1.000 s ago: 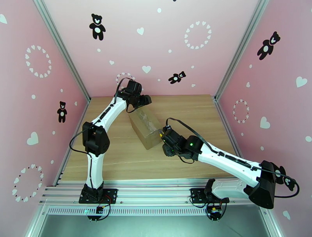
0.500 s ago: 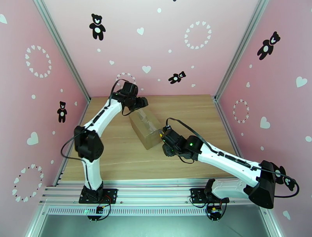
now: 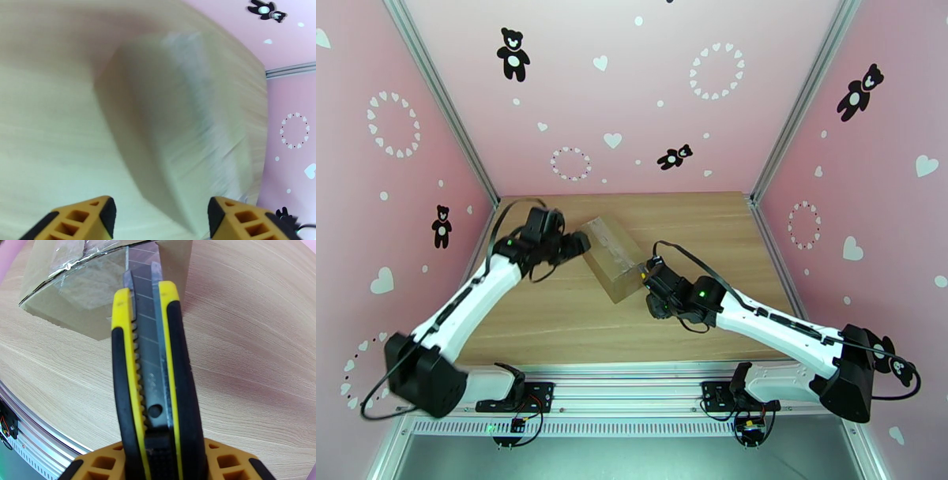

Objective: Unpack the express box

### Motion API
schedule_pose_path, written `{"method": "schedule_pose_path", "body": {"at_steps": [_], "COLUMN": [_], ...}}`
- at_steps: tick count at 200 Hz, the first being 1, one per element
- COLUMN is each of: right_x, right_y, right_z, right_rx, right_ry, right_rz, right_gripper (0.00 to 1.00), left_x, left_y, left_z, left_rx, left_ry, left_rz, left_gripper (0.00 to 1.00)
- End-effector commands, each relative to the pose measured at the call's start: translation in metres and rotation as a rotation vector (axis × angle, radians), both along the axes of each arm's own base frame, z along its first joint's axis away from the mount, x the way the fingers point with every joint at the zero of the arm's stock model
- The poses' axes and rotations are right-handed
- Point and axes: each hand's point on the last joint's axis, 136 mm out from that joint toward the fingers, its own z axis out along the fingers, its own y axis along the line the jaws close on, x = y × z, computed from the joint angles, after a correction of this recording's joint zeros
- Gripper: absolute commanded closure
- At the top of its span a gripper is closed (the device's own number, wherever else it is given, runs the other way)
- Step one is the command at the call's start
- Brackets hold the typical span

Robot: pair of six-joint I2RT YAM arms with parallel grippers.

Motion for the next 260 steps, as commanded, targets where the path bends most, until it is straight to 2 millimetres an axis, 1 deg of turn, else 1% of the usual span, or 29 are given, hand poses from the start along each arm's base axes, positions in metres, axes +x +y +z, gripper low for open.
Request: {"method": "schedule_pose_path", "body": {"at_steps": [1,18,32,46,72,102,141,201,224,260], "right_x": [0.002,0.002,0.002,0.002,0.002,0.002,0.002,-0.002,-0.004,-0.008], "right_y": [0.004,0.006,0.008,0.01,0.013,0.016,0.024,0.038,0.04,0.046], "right_z": [0.0,0.0,0.0,0.0,0.001,0.001,0.006,0.009,0.009,0.01], "right_rx": [0.007,0.006,0.005,0.002,-0.002,-0.009,0.002,0.042,0.044,0.055], "right_ry": [-0.015,-0.014,-0.014,-0.014,-0.016,-0.012,-0.013,0.007,0.012,0.018], "right_rz": [-0.007,-0.001,0.002,0.007,0.012,0.02,0.036,0.07,0.076,0.093], "right_gripper": [1.0,1.0,1.0,1.0,1.0,1.0,1.0,1.0,1.0,1.0], "left_x": [-0.018,-0.029,-0.032,-0.031,-0.026,-0.023,-0.027,-0.028,-0.027,-0.027], "left_y": [-0.01,-0.017,-0.027,-0.031,-0.038,-0.046,-0.055,-0.059,-0.062,-0.078], "left_z": [-0.02,-0.033,-0.038,-0.041,-0.04,-0.045,-0.05,-0.051,-0.051,-0.048], "left_rx": [-0.066,-0.096,-0.124,-0.119,-0.112,-0.109,-0.109,-0.127,-0.139,-0.122], "left_ry": [0.022,0.032,0.017,0.005,-0.015,-0.007,0.003,0.005,0.008,-0.003], "left_rz": [0.026,0.034,0.034,0.04,0.029,0.014,-0.001,0.004,0.004,-0.03], "left_gripper": [0.35,0.35,0.35,0.36,0.36,0.36,0.36,0.36,0.36,0.36]}}
